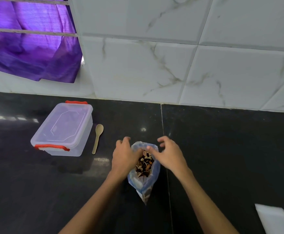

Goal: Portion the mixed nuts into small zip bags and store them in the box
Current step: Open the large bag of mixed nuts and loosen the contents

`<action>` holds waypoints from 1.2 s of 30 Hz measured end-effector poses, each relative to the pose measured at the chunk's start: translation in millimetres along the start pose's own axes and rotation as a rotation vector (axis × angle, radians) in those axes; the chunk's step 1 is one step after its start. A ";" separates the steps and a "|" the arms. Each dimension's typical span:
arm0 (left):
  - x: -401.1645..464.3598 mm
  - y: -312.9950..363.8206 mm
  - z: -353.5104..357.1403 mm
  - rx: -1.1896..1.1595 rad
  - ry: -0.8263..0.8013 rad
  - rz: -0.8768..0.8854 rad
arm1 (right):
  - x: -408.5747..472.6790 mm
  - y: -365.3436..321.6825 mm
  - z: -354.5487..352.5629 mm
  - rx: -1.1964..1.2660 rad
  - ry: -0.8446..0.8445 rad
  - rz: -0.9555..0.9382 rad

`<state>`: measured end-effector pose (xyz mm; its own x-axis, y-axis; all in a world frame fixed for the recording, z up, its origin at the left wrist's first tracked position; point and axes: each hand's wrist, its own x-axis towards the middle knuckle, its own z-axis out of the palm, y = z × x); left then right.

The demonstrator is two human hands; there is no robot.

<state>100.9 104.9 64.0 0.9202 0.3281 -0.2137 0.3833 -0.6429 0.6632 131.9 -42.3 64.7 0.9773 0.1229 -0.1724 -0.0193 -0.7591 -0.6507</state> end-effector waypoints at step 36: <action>20.6 -23.7 -1.0 -0.135 -0.323 -0.320 | 2.0 26.2 3.0 -0.148 -0.160 0.284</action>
<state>110.7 127.5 44.6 0.7433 0.2498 -0.6206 0.6577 -0.4419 0.6100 132.7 -60.0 45.1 0.8916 -0.0162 -0.4525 -0.2432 -0.8601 -0.4484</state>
